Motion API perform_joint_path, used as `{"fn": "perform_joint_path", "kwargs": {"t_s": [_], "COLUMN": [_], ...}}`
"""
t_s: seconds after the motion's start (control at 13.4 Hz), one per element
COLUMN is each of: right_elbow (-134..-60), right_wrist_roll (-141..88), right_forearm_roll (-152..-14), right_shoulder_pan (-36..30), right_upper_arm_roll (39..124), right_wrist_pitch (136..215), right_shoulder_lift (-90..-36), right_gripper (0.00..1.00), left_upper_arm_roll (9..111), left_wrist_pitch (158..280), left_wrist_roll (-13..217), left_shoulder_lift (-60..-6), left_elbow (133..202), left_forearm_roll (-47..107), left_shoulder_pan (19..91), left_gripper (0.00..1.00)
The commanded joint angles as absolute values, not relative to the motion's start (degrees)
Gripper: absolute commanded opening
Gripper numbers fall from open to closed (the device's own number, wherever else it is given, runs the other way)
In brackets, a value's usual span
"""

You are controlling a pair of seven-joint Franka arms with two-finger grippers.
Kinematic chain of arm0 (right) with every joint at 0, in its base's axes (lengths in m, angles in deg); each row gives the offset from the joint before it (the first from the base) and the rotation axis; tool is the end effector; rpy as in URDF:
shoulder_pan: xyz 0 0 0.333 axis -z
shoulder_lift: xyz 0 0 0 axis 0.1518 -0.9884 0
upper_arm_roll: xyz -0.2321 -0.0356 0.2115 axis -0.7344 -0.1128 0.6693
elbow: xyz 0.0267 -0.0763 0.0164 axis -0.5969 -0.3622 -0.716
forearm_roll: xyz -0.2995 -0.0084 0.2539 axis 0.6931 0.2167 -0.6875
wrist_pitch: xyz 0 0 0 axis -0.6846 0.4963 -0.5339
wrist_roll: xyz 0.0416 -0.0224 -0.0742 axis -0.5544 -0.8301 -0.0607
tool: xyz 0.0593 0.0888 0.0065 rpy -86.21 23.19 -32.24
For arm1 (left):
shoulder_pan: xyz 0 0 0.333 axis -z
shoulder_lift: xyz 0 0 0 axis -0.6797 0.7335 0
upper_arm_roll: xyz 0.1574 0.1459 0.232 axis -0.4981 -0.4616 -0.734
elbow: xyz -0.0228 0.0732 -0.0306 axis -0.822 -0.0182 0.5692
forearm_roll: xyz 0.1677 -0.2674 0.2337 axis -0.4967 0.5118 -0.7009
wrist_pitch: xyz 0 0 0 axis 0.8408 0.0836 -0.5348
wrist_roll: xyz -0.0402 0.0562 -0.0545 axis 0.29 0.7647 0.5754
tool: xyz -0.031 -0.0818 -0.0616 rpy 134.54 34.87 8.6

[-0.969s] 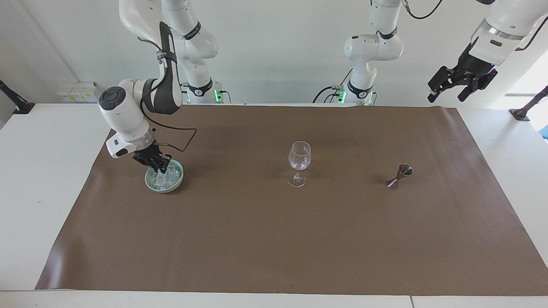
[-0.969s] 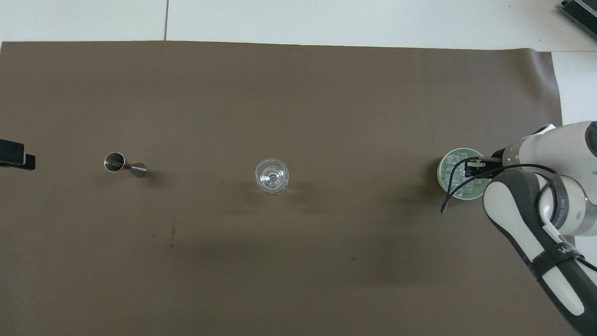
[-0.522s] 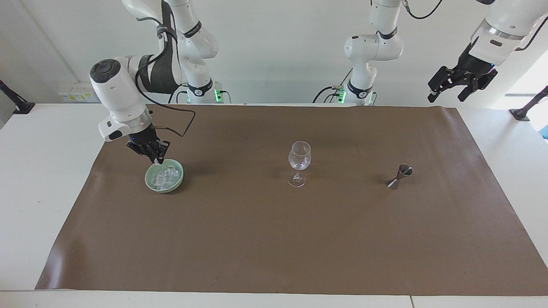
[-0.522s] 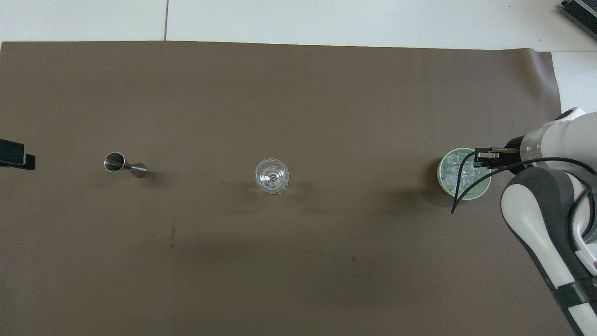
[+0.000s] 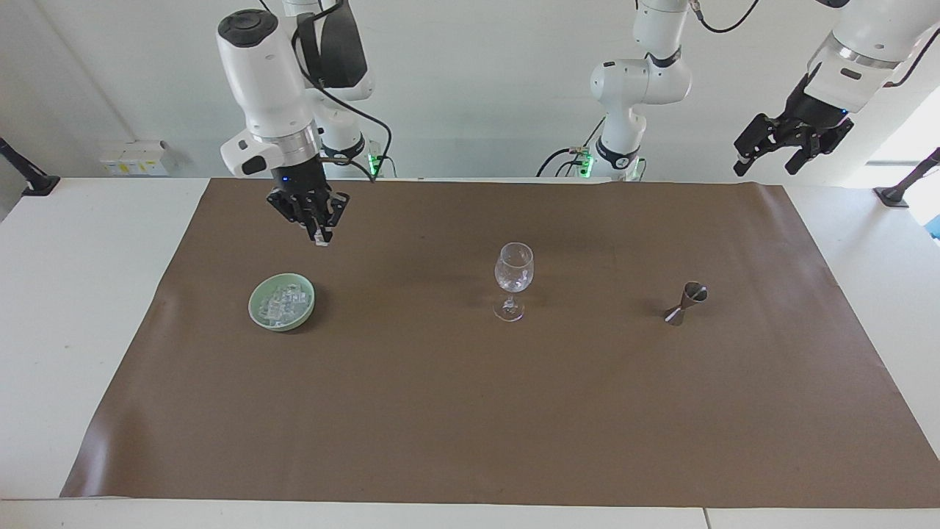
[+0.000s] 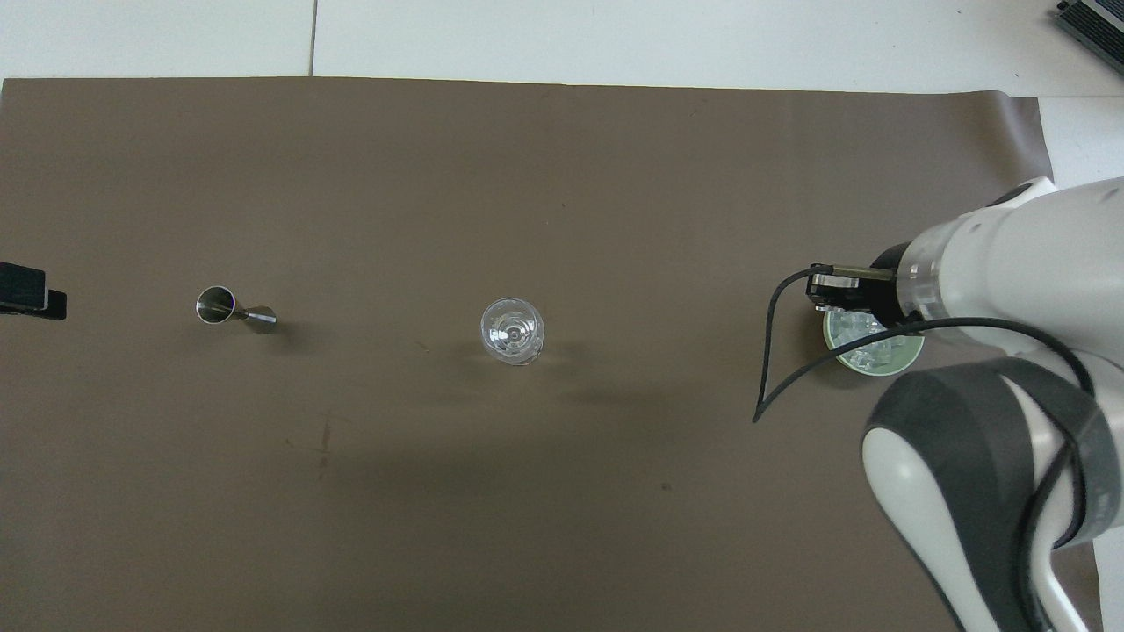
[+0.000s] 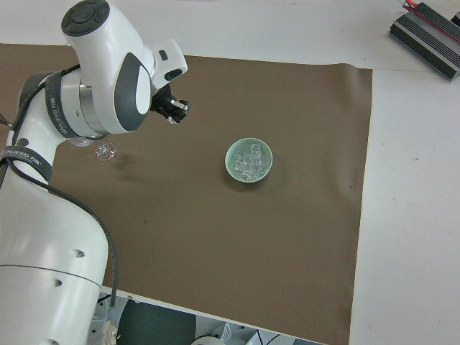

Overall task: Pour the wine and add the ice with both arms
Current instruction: 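Lift the ice cup with the right gripper, then carry the ice cup with the right gripper over the clear glass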

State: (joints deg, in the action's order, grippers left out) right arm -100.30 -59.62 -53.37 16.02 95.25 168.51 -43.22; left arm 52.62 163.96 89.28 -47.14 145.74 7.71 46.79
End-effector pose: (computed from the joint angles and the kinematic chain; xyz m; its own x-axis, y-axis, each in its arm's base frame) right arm 0.5350 0.1357 0.5587 0.9699 -0.2086 0.1257 -0.2043 -0.9778 -0.0462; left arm 0.5173 -0.0017 0.6754 0.9989 0.0476 -0.0057 0.0478 -0.9968 0.0634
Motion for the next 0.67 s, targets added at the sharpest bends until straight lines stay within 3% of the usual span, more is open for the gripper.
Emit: {"fn": "perform_joint_path", "kwargs": {"t_s": [0.0, 0.6], "right_elbow": [-99.4, -99.9], "right_wrist_roll": [-70.3, -87.1], "right_forearm_roll": [-54.9, -61.1], "right_shoulder_pan": [15.6, 6.4], "right_upper_arm_roll": [101.4, 102.4], "right_wrist_pitch": [170.5, 184.6], "right_shoulder_lift": [-44.0, -46.8], "right_gripper": [0.00, 0.00], "left_upper_arm_roll": [52.9, 52.9], "left_wrist_pitch": [164.1, 164.1], "left_wrist_roll": [89.1, 89.1], "left_shoulder_lift": [-48.8, -48.8], "left_elbow": [147.6, 147.6], "left_forearm_roll": [6.6, 6.6], "left_shoulder_pan": [46.6, 46.6], "left_gripper": [1.00, 1.00]}}
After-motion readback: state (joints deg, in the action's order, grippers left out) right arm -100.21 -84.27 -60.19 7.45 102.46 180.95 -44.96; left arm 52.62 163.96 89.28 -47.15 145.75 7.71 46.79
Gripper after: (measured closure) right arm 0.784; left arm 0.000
